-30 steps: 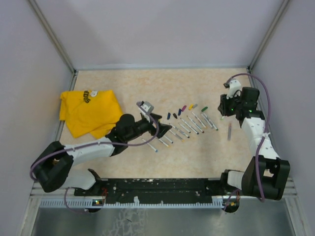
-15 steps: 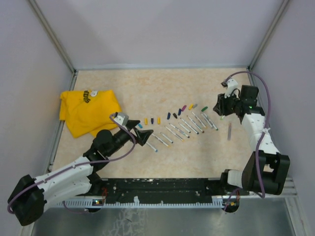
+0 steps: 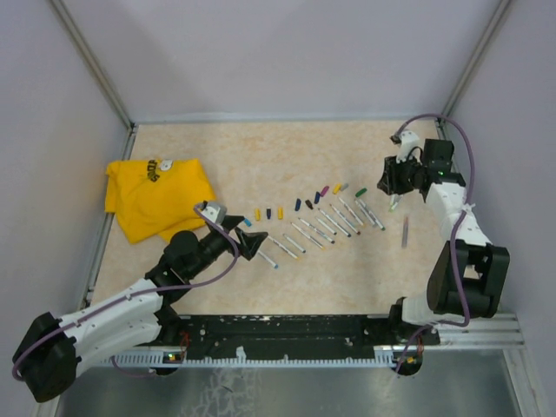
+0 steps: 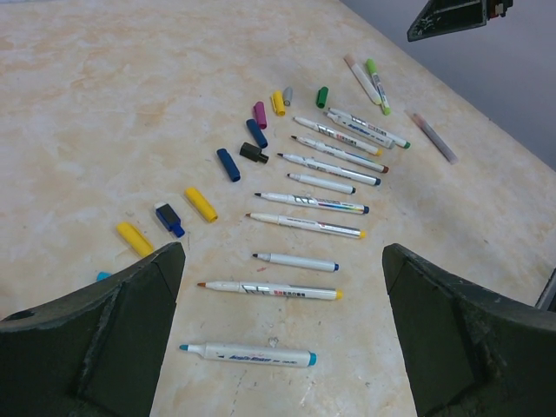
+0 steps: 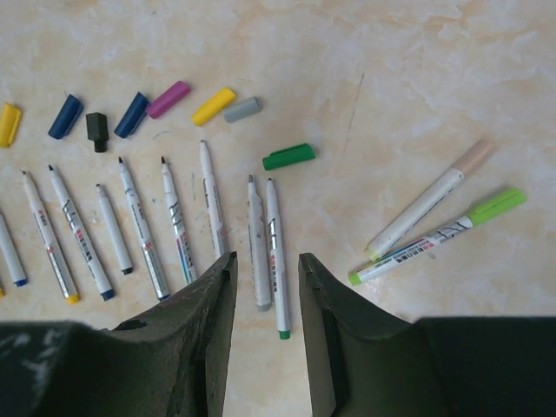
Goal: Open the pen caps
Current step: Pick up the pen from the center of the board.
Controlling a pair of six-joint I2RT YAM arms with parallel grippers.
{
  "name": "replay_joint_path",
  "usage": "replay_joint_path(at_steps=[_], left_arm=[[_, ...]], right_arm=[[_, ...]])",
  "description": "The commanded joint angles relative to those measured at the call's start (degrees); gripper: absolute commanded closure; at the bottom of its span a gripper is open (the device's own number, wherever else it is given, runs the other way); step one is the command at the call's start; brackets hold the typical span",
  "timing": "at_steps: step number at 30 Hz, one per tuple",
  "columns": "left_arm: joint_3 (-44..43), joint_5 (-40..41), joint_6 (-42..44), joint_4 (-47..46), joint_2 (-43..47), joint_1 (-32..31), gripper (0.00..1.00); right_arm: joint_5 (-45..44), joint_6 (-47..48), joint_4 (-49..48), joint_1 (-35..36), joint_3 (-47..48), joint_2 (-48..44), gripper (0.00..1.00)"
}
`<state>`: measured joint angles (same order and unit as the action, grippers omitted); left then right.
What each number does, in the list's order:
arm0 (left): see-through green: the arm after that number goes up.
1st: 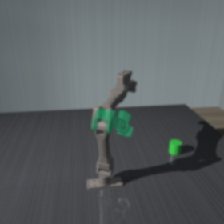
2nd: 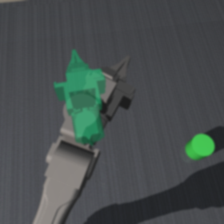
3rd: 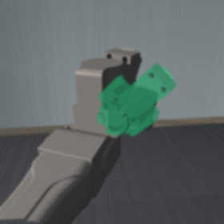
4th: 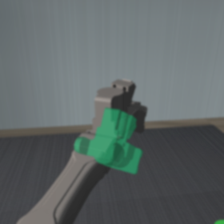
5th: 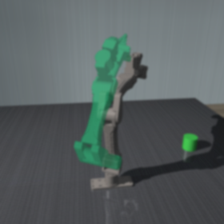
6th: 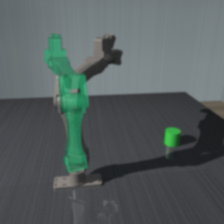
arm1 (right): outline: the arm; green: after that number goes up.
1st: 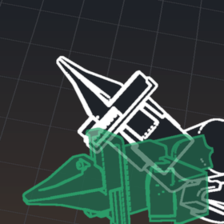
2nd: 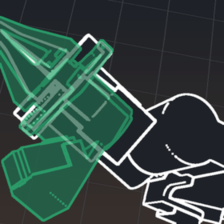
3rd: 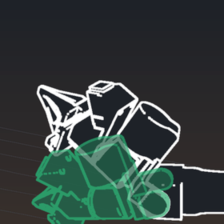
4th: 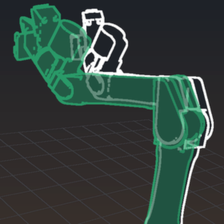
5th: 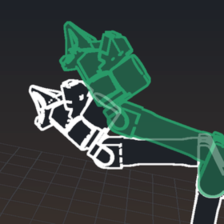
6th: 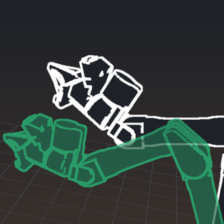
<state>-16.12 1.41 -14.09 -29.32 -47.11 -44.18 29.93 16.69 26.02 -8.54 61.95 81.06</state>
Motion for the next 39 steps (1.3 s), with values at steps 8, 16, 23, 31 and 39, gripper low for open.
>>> replay_joint_path(at_steps=[8,16,23,31,39], left_arm=[[0.74,0.32,0.15,-0.01,0.78,0.50,0.00],[0.91,0.44,0.16,0.23,1.10,0.77,0.00],[1.00,0.28,-0.06,0.23,0.96,1.03,0.00],[1.00,0.00,-0.23,0.33,1.13,1.25,0.00],[1.09,-0.07,-0.24,0.49,1.44,1.44,0.00]], right_arm=[[-10.20,-2.09,-4.47,-0.43,0.34,5.37,0.63],[-16.52,-5.10,-5.46,-0.60,1.59,10.29,0.62],[-21.63,-7.85,-5.31,-0.76,3.48,15.37,0.62],[-26.13,-10.71,-6.43,-0.94,4.18,18.50,0.62],[-24.86,-11.68,-7.26,-0.96,5.80,19.42,0.66]])
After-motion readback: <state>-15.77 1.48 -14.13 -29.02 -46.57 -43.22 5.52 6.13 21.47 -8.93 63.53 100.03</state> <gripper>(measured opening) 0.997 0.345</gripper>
